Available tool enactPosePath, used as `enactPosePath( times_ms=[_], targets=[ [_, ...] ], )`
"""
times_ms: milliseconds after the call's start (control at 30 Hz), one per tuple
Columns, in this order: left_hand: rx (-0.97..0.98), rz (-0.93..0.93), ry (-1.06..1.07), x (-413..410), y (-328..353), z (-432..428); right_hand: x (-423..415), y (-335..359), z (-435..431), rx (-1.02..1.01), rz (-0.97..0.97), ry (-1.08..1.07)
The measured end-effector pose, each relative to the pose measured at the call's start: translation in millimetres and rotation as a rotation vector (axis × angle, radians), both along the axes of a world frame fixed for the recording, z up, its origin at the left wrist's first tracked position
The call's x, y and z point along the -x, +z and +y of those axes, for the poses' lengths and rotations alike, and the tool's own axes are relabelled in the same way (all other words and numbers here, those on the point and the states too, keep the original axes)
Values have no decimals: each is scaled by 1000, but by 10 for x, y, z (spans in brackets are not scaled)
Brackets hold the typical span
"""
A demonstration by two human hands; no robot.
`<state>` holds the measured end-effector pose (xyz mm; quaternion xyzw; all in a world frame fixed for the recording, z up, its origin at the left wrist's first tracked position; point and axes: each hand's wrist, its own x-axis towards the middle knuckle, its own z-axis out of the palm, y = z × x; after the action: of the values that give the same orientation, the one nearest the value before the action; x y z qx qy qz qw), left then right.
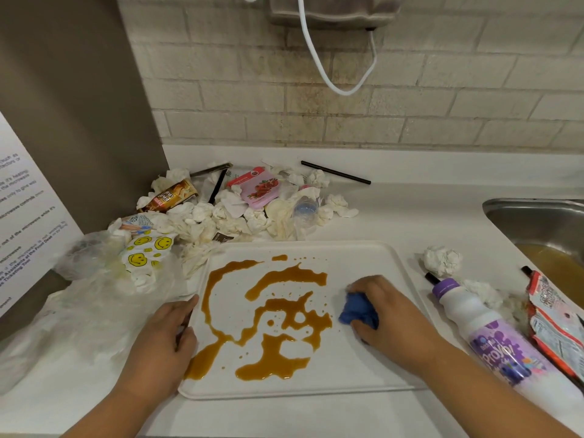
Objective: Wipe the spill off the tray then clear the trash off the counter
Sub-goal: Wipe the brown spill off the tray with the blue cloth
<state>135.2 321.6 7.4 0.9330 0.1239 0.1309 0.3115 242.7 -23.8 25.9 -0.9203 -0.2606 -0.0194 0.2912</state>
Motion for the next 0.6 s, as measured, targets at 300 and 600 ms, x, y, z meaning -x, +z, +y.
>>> enactPosePath(
  times_ms=[300,600],
  targets=[
    [-6,6,-1,-7,-15,20,170,48,45,87,-179,-113],
    [-7,-8,-10,-9,-17,22,77,-2,-72,117,-60,-75]
  ],
)
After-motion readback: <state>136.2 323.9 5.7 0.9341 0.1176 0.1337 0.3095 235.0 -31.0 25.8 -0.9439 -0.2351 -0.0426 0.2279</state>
